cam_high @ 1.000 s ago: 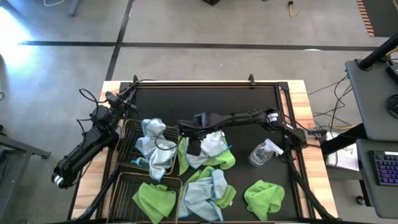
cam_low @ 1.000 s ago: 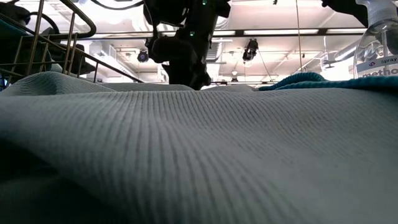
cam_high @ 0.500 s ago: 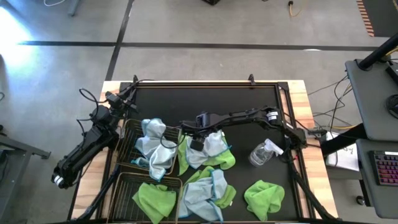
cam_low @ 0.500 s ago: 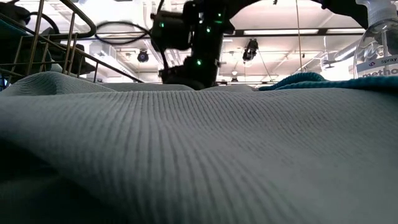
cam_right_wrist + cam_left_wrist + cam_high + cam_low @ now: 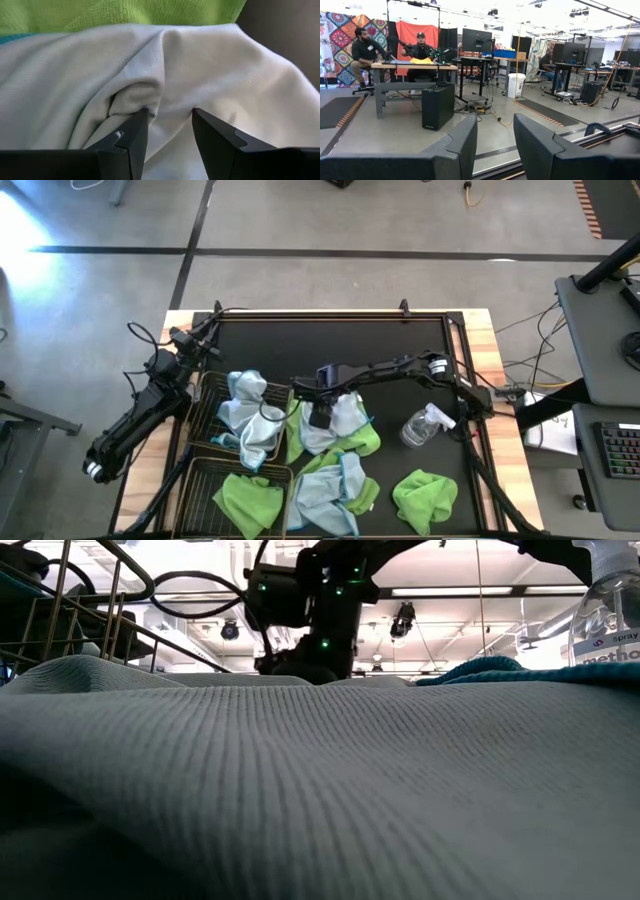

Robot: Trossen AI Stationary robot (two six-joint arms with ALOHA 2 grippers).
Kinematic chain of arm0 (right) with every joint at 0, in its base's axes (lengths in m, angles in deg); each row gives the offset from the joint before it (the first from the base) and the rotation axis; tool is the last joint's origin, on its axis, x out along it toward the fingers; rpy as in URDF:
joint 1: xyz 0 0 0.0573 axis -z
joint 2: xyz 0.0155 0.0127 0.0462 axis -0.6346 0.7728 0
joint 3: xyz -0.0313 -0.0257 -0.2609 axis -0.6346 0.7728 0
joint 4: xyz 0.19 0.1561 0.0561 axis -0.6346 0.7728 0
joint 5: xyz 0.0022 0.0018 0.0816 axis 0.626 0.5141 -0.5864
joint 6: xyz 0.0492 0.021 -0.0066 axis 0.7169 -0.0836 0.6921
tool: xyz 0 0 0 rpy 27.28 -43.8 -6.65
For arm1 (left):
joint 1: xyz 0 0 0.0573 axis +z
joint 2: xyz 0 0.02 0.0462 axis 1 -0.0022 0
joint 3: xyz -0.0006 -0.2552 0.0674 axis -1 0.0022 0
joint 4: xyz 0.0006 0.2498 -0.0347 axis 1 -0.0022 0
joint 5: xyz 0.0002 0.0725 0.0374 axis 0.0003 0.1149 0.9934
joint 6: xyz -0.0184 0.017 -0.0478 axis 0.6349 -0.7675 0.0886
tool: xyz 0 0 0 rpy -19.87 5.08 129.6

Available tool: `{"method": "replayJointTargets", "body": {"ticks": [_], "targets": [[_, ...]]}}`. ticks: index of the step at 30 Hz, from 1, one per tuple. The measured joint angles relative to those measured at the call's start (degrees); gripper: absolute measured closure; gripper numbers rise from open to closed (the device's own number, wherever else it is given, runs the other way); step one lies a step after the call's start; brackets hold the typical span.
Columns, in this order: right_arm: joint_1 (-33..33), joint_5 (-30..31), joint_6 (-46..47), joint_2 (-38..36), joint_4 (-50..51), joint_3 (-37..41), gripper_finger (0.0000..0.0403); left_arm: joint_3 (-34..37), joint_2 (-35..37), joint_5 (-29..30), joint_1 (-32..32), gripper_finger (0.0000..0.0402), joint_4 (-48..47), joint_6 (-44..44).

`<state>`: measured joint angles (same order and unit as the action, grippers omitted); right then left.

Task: Sort microfiber towel by color & place in baskets
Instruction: Put the top light blue towel into the top wire basket

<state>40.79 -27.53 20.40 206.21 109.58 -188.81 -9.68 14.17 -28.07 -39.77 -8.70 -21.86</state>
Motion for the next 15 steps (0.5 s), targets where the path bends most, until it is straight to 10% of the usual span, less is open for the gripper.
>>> {"method": "replayJointTargets", "body": {"ticks": [15], "targets": [[-0.01,-1.23,-1.76,0.0,-0.04,0.87,0.0254,0.0,0.0,0.01,-0.01,0.0288,0.0,0.0]]}}
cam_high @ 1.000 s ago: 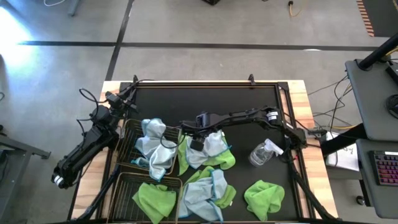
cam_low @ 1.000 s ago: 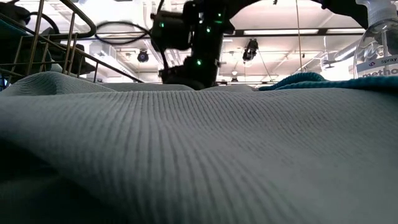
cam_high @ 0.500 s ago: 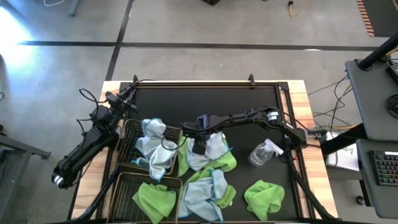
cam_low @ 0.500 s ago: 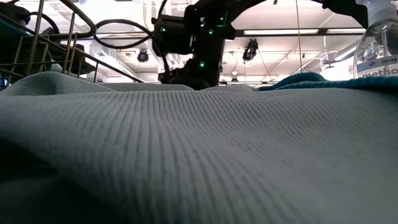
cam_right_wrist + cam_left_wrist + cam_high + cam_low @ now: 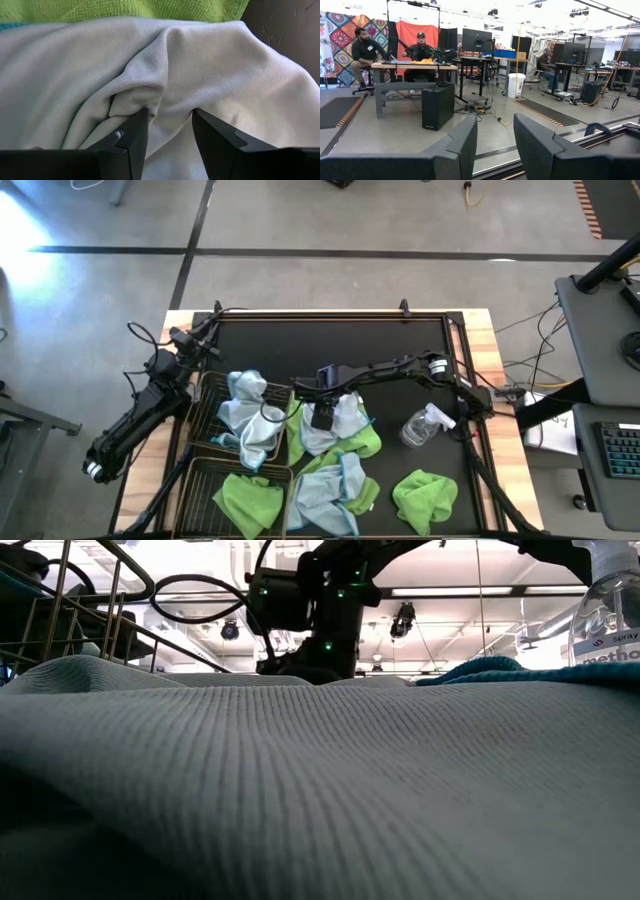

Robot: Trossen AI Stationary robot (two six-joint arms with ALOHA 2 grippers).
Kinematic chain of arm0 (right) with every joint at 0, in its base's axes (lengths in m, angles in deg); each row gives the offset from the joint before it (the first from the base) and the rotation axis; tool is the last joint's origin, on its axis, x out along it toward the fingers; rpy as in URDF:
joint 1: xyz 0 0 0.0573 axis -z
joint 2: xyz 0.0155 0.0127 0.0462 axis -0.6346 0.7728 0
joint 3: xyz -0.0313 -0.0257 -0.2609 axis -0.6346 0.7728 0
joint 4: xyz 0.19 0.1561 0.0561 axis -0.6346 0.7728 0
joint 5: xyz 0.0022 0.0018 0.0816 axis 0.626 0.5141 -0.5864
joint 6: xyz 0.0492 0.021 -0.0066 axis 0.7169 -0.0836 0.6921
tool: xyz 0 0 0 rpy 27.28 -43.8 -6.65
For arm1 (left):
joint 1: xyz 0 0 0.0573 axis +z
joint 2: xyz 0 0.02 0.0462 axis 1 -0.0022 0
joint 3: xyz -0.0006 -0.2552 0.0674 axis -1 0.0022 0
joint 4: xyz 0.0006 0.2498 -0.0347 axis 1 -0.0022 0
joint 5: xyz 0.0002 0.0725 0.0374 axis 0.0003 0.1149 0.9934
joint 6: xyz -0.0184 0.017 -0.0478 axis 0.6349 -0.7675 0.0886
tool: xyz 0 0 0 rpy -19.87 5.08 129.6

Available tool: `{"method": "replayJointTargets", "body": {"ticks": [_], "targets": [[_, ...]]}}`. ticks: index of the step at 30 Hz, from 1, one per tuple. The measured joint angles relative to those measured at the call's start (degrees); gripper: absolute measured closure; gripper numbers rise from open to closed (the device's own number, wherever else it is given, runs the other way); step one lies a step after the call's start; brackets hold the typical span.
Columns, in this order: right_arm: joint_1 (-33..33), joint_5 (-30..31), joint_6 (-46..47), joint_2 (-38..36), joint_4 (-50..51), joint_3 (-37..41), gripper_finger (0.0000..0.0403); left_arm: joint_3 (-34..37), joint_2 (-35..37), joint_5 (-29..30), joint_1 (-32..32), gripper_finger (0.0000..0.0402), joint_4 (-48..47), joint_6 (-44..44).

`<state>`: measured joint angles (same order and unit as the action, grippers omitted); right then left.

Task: Sort microfiber towel by color & place in baskets
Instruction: Put the top light blue towel into the top wire basket

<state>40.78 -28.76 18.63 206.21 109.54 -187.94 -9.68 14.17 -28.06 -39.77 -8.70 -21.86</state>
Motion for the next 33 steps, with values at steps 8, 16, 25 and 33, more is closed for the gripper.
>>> {"method": "replayJointTargets", "body": {"ticks": [8,16,25,33], "targets": [[0.02,0.01,-1.94,0.0,-0.09,1.48,0.0237,0.0,0.0,0.01,0.01,0.0288,0.0,0.0],[0.04,0.02,-2.32,-0.2,-1.51,3.29,0.0223,0.0,0.0,0.0,0.0,0.0288,0.0,0.0],[0.13,0.24,-1.53,-0.24,-3.06,3.84,0.0238,0.0,0.0,-0.01,-0.01,0.0288,0.0,0.0],[0.11,0.01,-1.27,-0.15,-3.49,3.84,0.0344,0.0,0.0,0.0,-0.01,0.0288,0.0,0.0]]}}
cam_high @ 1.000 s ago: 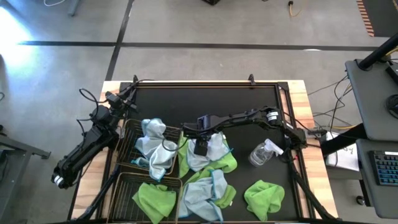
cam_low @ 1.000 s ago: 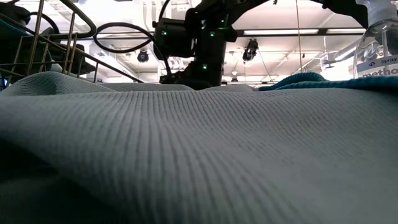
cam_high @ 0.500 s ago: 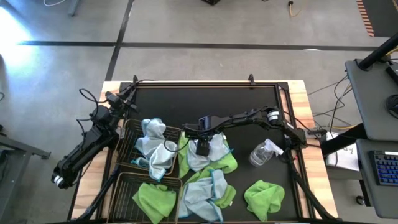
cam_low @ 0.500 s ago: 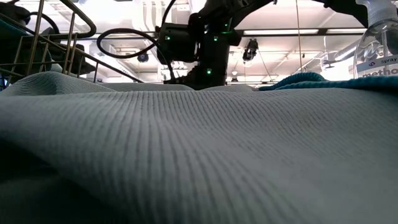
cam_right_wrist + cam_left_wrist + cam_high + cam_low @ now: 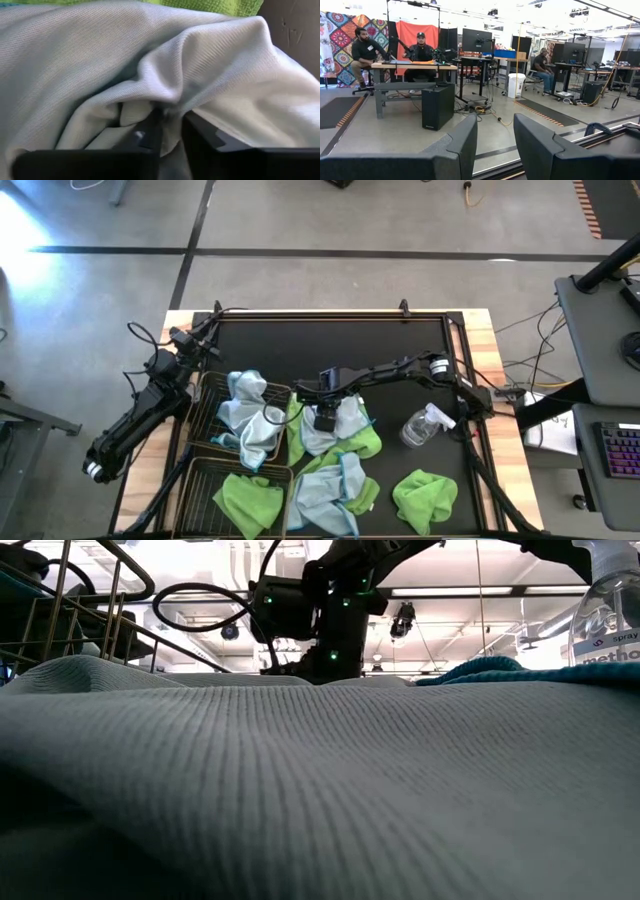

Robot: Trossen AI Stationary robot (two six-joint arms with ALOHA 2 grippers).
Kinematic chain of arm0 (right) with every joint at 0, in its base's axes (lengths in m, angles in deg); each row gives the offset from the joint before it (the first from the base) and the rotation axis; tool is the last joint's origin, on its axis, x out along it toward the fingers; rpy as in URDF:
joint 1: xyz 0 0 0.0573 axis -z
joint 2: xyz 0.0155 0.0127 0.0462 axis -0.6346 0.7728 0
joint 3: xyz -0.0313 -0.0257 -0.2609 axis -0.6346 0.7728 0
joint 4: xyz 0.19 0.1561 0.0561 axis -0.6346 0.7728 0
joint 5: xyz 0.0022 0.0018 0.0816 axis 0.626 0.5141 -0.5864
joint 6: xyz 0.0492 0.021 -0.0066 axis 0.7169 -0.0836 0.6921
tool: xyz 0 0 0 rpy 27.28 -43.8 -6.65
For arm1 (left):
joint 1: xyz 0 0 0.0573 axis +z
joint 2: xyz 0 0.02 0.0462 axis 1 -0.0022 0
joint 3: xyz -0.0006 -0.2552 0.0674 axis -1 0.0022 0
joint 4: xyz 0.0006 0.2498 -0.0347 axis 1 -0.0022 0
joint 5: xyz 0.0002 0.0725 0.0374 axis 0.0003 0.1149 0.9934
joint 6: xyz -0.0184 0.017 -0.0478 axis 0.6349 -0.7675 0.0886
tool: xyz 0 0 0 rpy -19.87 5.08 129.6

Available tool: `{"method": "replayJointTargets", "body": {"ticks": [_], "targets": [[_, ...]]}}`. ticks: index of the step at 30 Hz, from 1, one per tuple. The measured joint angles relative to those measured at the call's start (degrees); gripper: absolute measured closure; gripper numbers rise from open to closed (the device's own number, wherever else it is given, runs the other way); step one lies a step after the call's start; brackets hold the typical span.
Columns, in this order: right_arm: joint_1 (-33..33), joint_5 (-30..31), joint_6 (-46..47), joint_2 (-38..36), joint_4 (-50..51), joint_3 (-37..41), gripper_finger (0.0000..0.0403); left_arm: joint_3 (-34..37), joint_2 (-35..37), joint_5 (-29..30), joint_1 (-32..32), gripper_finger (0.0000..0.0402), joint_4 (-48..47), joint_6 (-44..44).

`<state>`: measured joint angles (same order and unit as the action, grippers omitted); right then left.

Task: Sort microfiber towel by color & place in baskets
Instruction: Put the top light blue towel into the top wire basket

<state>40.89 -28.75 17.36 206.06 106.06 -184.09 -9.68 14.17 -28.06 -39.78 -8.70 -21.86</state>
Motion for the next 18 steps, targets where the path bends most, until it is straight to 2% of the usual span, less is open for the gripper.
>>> {"method": "replayJointTargets", "body": {"ticks": [4,11,18], "targets": [[0.0,-0.23,0.0,0.02,-0.01,0.0,0.0388,0.0,0.01,-0.01,-0.01,0.0288,0.0,0.0],[0.04,0.12,-0.07,0.11,3.56,-4.3,0.0392,0.0,0.0,0.0,0.01,0.0288,0.0,0.0],[0.04,0.59,-0.05,-1.44,6.86,-13.81,0.0393,0.0,0.01,0.0,0.01,0.0288,0.0,0.0]]}}
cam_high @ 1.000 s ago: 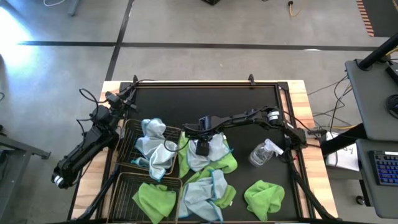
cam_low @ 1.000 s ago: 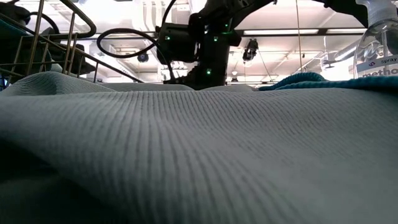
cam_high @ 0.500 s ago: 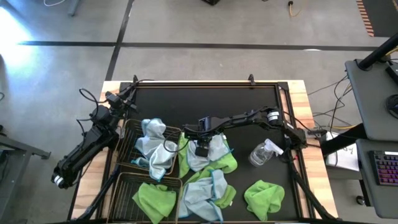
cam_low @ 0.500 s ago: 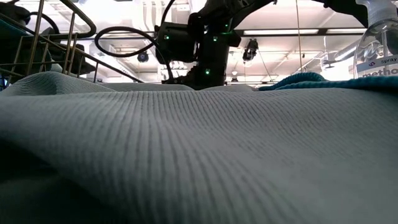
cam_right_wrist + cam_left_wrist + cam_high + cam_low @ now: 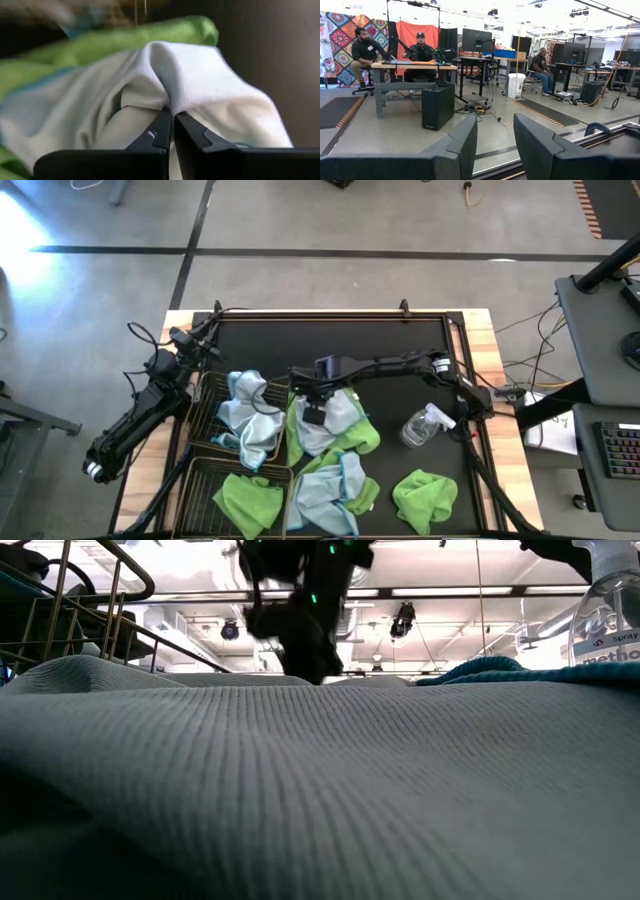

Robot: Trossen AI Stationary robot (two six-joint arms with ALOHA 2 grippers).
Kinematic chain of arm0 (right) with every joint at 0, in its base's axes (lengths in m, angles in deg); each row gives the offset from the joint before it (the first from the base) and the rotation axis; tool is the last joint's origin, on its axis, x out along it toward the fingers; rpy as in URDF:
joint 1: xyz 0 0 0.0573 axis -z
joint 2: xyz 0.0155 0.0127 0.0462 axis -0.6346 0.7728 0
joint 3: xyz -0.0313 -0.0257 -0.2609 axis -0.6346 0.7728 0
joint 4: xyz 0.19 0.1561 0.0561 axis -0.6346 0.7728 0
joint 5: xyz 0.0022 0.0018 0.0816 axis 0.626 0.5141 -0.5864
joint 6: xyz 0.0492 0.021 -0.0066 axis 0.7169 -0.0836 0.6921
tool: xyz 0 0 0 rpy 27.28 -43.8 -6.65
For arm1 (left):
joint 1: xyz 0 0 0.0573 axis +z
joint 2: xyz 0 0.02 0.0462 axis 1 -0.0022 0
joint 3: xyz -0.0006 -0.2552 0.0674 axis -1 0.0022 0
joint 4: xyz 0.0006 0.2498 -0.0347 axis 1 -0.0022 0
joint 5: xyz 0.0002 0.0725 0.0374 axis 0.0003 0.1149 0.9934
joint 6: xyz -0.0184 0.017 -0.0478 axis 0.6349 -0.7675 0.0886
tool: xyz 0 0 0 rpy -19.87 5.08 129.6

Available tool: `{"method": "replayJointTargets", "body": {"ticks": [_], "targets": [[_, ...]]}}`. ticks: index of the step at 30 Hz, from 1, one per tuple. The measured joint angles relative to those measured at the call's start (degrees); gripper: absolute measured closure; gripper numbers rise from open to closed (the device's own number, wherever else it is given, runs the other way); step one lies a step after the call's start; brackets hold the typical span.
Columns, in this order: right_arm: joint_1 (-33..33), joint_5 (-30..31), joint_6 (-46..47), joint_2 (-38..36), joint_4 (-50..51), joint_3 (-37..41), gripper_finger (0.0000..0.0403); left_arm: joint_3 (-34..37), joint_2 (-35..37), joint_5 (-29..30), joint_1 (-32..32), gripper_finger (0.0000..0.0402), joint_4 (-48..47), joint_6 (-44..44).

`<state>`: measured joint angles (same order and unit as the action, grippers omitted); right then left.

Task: Sort microfiber towel by color & place in baskets
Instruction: Put the top light blue towel into the top wire basket

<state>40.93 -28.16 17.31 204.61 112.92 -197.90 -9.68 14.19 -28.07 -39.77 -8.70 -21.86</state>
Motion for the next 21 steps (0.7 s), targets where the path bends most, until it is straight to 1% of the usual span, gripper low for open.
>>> {"method": "replayJointTargets", "body": {"ticks": [9,12,15,21], "targets": [[-0.33,-0.11,0.03,-1.03,0.23,-14.25,0.0393,0.0,0.01,0.01,0.0,0.0288,0.0,0.0],[-0.64,-0.3,-0.09,-1.03,-1.32,-19.0,0.0393,0.0,-0.01,0.0,0.0,0.0288,0.0,0.0],[-0.85,-2.2,-0.6,-3.3,-9.26,-18.32,0.0393,0.0,0.01,0.0,0.0,0.0288,0.02,0.0],[-1.06,-11.19,0.09,-5.38,-22.28,-18.67,0.0393,0.0,0.0,0.01,-0.01,0.0288,0.0,0.0]]}}
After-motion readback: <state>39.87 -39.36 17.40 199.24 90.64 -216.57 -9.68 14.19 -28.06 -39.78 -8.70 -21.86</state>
